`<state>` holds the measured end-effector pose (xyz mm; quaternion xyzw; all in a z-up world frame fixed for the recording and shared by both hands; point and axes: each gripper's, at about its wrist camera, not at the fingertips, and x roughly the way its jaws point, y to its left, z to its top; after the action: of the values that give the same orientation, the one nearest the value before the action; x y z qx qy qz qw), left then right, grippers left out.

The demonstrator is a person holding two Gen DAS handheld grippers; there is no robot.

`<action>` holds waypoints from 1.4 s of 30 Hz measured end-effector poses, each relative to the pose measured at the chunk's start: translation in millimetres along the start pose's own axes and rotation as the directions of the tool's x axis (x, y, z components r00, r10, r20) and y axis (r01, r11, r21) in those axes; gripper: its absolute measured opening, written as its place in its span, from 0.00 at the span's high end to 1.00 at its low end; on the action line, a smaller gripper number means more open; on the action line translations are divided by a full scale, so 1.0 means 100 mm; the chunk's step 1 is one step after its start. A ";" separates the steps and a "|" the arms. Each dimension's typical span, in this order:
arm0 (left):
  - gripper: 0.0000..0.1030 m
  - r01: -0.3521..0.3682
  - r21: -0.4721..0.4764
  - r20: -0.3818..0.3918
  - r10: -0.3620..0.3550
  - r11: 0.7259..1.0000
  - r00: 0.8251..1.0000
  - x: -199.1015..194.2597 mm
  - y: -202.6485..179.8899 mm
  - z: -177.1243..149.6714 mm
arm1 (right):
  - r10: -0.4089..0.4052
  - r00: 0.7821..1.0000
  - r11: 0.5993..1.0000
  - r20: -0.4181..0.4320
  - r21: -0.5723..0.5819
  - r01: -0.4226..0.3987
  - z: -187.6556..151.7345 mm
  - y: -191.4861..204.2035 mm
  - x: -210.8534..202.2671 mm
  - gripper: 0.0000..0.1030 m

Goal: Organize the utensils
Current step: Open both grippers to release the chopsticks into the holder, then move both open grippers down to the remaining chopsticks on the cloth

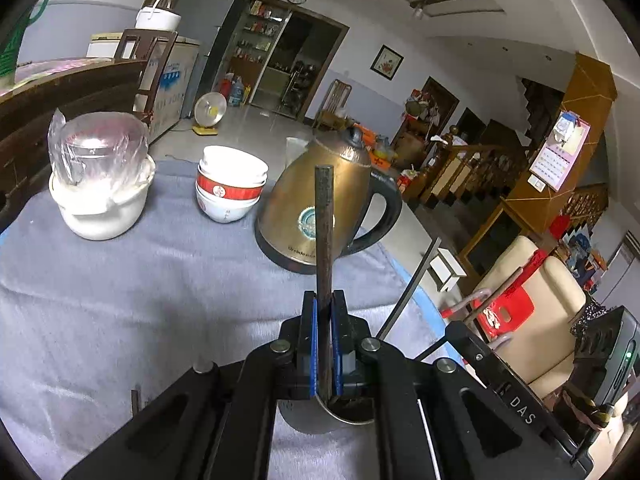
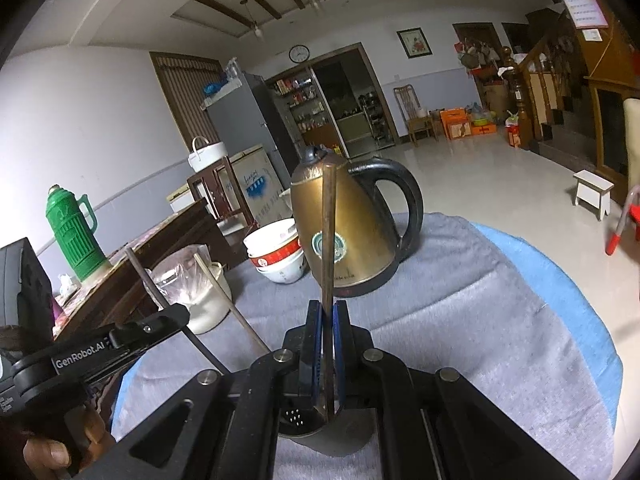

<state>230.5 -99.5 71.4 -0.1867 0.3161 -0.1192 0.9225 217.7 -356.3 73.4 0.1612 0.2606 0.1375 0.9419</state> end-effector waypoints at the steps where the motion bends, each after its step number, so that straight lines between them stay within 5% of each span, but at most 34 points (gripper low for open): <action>1: 0.94 0.002 0.001 -0.006 -0.002 1.000 1.000 0.02 -0.01 -0.01 | 0.000 1.000 1.000 -0.006 -0.001 0.000 -0.01 0.00 0.01 0.94; 6: 0.92 -0.011 -0.023 -0.030 0.010 1.000 1.000 0.02 0.01 0.00 | -0.011 0.998 1.000 -0.059 0.003 0.011 0.01 0.00 0.10 0.91; 10: 0.53 -0.019 -0.050 -0.022 0.018 0.999 1.000 -0.19 0.07 0.08 | -0.065 0.996 0.998 -0.056 -0.005 0.065 0.06 0.00 -0.01 0.90; 13: 0.44 -0.023 -0.055 0.059 0.027 0.998 0.998 -0.56 0.14 0.13 | -0.088 0.996 0.996 -0.014 -0.005 0.088 0.10 0.02 -0.22 0.71; 15: 0.37 -0.019 -0.069 0.103 0.026 0.997 0.994 -0.88 0.26 0.11 | -0.084 0.996 0.996 0.025 0.010 0.084 0.10 0.03 -0.44 0.32; 16: 0.32 -0.030 -0.071 0.114 0.038 0.997 0.993 -0.99 0.30 0.09 | -0.080 0.996 0.997 0.038 0.013 0.079 0.09 0.03 -0.53 0.29; 19: 0.20 -0.076 -0.089 0.142 0.088 0.993 0.986 -1.31 0.55 -0.06 | -0.056 0.998 0.998 0.017 0.017 0.056 -0.06 0.06 -0.74 0.29; 23: 0.18 -0.178 -0.156 0.064 0.190 0.972 0.980 -1.50 1.02 -0.43 | 0.000 0.993 1.000 -0.114 0.013 0.001 -0.49 0.14 -0.75 0.29; 28: 0.18 -0.335 -0.216 -0.148 0.309 0.917 0.940 -1.36 1.58 -1.02 | 0.032 0.921 0.999 -0.388 0.015 -0.029 -1.25 0.25 -0.40 0.29; 31: 0.18 -0.426 -0.186 -0.285 0.366 0.886 0.886 -1.20 1.75 -1.32 | 0.056 0.866 0.998 -0.497 0.013 -0.057 -1.57 0.37 -0.23 0.29; 36: 0.18 -0.435 -0.151 -0.334 0.368 0.888 0.868 -1.12 1.75 -1.53 | 0.063 0.833 0.996 -0.549 -0.016 -0.086 -1.72 0.58 -0.10 0.29; 42: 0.18 -0.434 -0.097 -0.343 0.379 0.896 0.860 -1.07 1.64 -1.61 | 0.060 0.822 0.992 -0.566 -0.055 -0.111 -1.75 0.83 0.05 0.30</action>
<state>64.0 41.4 -57.7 -0.1726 0.5005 0.0781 0.8447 113.4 -238.4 -39.2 0.0845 0.5129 0.2320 0.8222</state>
